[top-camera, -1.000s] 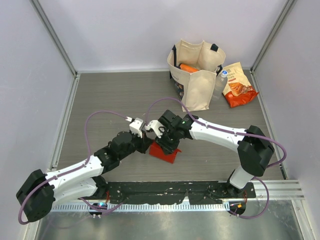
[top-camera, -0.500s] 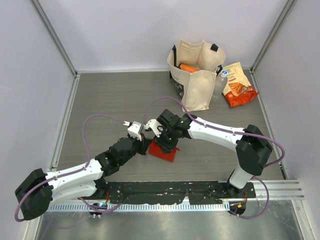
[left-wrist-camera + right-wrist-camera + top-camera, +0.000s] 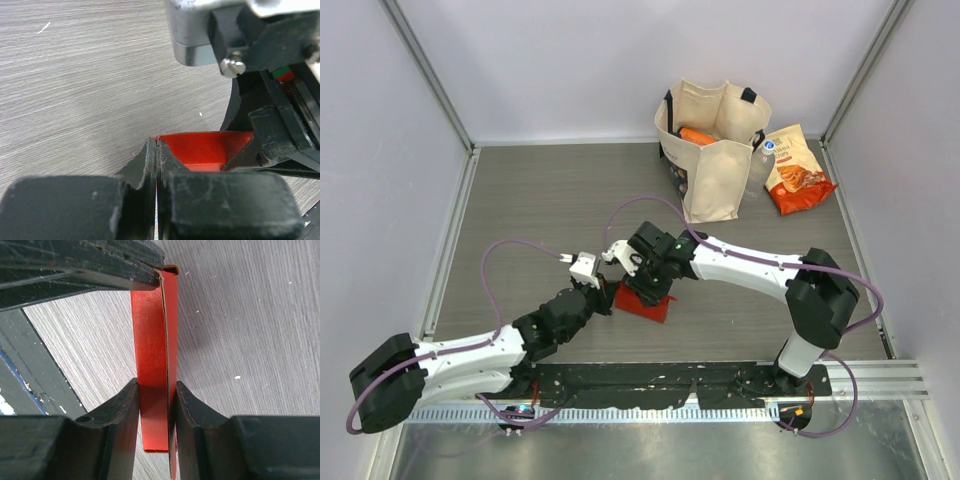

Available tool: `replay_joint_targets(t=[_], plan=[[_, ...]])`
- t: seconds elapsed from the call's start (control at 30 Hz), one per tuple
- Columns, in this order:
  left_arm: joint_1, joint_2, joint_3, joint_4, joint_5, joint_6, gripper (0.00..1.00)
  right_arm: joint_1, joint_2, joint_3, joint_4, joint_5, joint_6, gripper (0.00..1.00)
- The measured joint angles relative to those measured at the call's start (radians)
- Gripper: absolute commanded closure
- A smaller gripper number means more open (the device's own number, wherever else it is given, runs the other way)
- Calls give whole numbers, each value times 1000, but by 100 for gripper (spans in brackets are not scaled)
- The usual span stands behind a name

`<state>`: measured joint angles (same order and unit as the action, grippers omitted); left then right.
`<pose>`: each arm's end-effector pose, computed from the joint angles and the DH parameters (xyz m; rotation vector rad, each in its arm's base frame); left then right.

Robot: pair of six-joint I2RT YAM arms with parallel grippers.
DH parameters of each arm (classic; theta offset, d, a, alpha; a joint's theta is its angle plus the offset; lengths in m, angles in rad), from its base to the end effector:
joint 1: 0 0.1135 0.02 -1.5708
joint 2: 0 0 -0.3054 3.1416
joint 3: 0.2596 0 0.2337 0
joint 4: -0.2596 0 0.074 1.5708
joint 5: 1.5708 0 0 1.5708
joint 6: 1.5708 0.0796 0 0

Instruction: Fold the paper box

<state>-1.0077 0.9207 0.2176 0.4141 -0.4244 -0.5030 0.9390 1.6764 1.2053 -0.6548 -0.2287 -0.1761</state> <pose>0.1274 -0.1404 0.2146 0.1751 1.8774 -0.6600 0.1897 0.2898 0.2314 -1.5241 2.3086 0.5276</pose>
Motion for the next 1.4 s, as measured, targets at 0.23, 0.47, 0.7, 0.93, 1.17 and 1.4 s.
replay_joint_targets(t=[0.23,0.47,0.7,0.93,1.17,1.4], plan=[[-16,0,-19,20,-49,-13,100,18,0,-3,26,53,10,54],[-50,0,-37,46,-84,-13,100,6,-12,-21,86,111,76,38],[-60,8,-38,54,-98,-13,100,6,-84,-63,126,143,177,28],[-60,13,-38,61,-100,-14,100,-26,-296,-86,93,176,314,30],[-60,13,-37,60,-99,-14,100,-39,-464,-203,43,269,376,59],[-60,12,-29,42,-98,-15,100,-39,-452,-272,63,303,347,61]])
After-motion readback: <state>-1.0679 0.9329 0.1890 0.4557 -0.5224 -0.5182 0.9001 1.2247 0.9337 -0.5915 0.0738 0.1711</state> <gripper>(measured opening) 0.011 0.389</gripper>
